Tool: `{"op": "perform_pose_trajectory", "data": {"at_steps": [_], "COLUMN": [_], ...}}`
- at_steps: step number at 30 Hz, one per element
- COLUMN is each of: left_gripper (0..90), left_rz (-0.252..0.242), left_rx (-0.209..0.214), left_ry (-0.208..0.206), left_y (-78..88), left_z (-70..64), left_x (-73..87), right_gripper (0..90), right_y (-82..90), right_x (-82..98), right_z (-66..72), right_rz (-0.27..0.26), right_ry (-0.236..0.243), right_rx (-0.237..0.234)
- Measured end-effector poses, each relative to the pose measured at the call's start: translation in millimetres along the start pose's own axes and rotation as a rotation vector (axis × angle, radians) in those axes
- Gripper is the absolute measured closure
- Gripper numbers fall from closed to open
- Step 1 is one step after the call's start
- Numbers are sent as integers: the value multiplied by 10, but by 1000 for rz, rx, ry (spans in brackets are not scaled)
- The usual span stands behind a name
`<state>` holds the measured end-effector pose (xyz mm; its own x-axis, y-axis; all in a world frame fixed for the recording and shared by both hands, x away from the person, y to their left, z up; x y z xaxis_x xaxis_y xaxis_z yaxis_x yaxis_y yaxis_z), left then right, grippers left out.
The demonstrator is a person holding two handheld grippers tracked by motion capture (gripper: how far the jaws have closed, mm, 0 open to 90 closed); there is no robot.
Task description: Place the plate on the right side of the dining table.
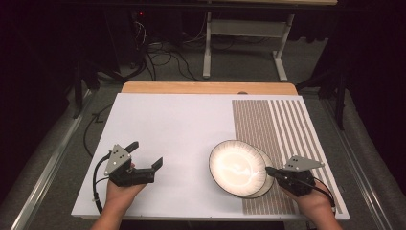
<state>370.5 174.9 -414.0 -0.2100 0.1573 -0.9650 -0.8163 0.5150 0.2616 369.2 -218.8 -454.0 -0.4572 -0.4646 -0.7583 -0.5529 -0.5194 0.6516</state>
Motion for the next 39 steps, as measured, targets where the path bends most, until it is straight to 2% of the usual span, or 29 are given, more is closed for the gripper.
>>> {"op": "perform_pose_trajectory", "data": {"at_steps": [10,14,18,24,28,33,39], "left_gripper": [0,0,0,0,0,3,2], "left_rz": [0,-1,-1,2,-7,-8,-4], "left_rx": [0,2,4,12,8,24,50], "left_ry": [-1,1,5,18,24,32,18], "left_y": [4,2,6,5,3,-20,-89], "left_z": [-1,-7,-2,-9,-13,-73,-203], "left_x": [-3,-3,-1,-3,-23,-62,-180], "right_gripper": [900,900,900,900,900,900,900], "right_y": [-19,-81,-122,-157,-154,-154,-155], "right_x": [-3,-9,-25,-39,-39,-38,-37], "right_z": [9,79,136,182,187,182,179], "right_rz": [1,21,27,30,31,29,26], "right_ry": [0,24,29,48,45,45,48], "right_rx": [-7,-22,-35,-43,-43,-40,-38]}}
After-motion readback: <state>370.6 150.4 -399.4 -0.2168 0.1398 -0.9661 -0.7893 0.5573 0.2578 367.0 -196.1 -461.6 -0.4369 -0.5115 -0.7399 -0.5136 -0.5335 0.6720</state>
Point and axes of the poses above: each handheld gripper's, and its own axes: y roughly backward along the jaws, x roughly out of its underside, z roughly to its left, the point moved 9 cm from there along -y, roughly forward along the jaws, and after that the axes turned 5 degrees about -y, right-handed, at the moved point
